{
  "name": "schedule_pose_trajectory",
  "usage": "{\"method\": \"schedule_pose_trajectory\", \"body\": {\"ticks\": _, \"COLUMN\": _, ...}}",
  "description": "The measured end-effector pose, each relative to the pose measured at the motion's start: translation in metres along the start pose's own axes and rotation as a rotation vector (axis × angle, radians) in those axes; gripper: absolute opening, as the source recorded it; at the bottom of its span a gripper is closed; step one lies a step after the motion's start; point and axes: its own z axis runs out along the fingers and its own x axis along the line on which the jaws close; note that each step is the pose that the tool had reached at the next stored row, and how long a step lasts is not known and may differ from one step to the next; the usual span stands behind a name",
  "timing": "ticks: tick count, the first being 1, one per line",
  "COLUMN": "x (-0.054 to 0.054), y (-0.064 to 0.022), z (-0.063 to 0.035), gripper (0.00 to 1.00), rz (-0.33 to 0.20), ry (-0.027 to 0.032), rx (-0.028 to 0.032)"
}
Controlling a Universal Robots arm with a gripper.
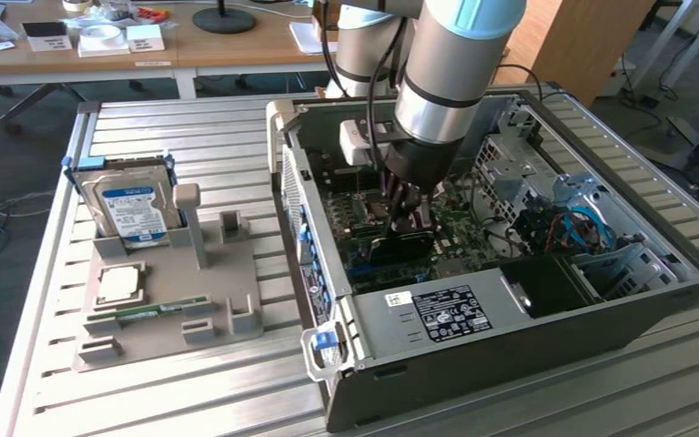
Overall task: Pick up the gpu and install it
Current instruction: 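Press down on the gpu until it lock into place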
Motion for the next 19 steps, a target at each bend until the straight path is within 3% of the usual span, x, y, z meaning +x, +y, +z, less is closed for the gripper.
{"method": "schedule_pose_trajectory", "body": {"ticks": 19, "x": 0.0002, "y": 0.0007, "z": 0.0031, "gripper": 0.11, "rz": 0.0, "ry": 0.0001, "rx": -0.0001}}
